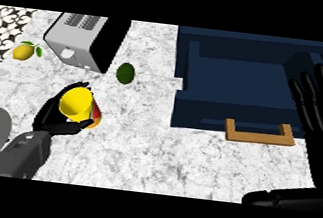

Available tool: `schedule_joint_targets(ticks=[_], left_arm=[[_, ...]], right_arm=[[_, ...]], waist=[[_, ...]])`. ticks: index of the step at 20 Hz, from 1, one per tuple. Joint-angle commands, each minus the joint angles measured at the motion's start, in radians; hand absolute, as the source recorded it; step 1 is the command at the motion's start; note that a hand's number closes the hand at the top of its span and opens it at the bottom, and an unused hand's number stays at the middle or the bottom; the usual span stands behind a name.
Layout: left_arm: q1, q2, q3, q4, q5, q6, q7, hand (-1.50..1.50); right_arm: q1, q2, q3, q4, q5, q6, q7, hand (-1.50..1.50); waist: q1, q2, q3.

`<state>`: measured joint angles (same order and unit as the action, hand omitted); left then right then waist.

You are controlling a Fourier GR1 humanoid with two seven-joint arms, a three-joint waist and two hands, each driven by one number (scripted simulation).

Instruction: Pick up the cup, place it into the drawer and close the drawer

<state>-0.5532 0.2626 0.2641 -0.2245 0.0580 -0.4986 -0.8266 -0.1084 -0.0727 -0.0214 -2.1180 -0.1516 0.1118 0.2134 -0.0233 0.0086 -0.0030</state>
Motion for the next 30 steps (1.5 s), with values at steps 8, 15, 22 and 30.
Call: schedule_joint_targets(ticks=[8,15,22,30], left_arm=[[0.039,-0.078,0.012,-0.085,0.026,0.029,-0.166,1.50],[0.149,-0.118,0.075,-0.176,0.089,0.219,-0.258,1.50],[0.195,-0.165,0.036,-0.405,0.128,0.177,-0.206,1.50],[0.264,-0.214,-0.107,-0.852,0.141,0.208,0.096,1.50]], right_arm=[[-0.012,-0.030,-0.043,0.047,-0.007,0.029,-0.042,-1.50],[-0.021,-0.013,-0.034,-0.003,-0.021,-0.007,0.031,-1.50],[0.044,-0.048,-0.092,0.010,-0.061,0.043,-0.017,-1.50],[-0.004,-0.026,-0.070,0.056,-0.010,0.003,-0.008,-1.50]], waist=[[0.015,-0.004,0.002],[0.023,-0.009,0.002],[0.029,-0.014,0.004],[0.046,-0.018,0.005]])
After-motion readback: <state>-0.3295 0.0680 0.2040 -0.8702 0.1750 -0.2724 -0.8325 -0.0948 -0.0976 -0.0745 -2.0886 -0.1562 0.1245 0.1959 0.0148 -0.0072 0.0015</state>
